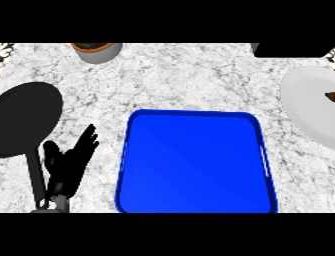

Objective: Pick the croissant from the tray and place it in the plate

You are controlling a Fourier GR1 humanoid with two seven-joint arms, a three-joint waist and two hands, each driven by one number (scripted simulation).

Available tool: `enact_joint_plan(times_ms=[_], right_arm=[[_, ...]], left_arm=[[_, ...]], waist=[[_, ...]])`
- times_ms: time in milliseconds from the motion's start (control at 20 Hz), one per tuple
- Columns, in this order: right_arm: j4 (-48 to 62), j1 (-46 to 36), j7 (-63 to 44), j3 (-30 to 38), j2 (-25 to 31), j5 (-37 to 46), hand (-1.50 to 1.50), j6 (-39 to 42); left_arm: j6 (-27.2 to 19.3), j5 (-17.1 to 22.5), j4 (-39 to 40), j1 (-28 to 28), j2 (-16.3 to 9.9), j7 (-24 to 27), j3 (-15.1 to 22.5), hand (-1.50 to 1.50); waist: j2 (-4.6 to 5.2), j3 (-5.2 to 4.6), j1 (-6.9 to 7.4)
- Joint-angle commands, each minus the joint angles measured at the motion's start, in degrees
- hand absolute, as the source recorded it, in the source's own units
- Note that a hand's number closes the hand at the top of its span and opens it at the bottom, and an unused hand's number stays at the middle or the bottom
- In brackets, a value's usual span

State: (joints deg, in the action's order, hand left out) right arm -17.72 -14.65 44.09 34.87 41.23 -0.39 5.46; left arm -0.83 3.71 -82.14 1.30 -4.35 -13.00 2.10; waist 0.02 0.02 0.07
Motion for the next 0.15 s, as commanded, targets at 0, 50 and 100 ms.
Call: enact_joint_plan(times_ms=[0,50,100], right_arm=[[1.5,1.8,1.2,-0.8,1.4,-1.0,-1.5,1.4],[-3.4,5.7,1.1,-1.4,-0.8,-2.2,-1.5,2.2],[-2.5,3.3,1.0,-2.2,-1.3,-1.7,-1.5,0.2]], left_arm=[[-1.6,-2.1,0.4,0.0,2.0,0.8,1.5,0.0],[0.3,-0.1,2.1,-1.6,-0.1,1.6,-1.4,0.0],[1.1,1.4,-1.5,-1.5,-0.8,-1.9,-2.1,0.0]], waist=[[0.06,0.04,0.17],[-0.06,-0.04,-0.22],[-0.01,0.0,0.05]])
